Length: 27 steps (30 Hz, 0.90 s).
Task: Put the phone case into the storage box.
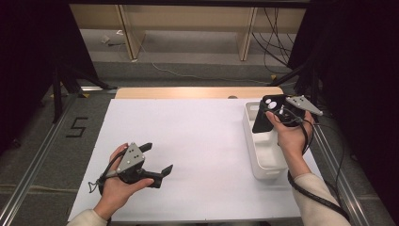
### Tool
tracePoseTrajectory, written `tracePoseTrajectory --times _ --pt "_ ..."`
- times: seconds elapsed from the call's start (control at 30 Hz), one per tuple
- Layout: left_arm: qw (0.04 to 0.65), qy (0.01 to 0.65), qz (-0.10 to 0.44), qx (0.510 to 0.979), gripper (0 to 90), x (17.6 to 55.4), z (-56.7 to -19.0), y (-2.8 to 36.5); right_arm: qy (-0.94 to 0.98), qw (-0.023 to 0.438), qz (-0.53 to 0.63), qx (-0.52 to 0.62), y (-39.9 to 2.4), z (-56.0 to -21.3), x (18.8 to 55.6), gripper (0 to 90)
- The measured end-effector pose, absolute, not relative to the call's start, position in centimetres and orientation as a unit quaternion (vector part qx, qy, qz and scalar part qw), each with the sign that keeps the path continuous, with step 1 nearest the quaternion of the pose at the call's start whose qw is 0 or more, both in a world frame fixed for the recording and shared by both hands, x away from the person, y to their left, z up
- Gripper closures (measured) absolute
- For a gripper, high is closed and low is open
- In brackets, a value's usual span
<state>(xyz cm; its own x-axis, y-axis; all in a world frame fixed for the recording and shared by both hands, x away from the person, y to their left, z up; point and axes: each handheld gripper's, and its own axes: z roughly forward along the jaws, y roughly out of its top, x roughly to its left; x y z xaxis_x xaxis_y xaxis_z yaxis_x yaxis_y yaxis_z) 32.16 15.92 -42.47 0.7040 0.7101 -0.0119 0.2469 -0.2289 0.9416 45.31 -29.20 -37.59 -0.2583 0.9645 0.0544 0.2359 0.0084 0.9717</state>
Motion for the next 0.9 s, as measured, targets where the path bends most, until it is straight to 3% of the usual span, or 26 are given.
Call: tracePoseTrajectory --times 0.9 --pt "0.534 0.317 0.216 0.753 0.0 32.2 -42.5 15.9 0.622 0.358 0.492 0.493 -28.8 -37.6 46.5 15.6"
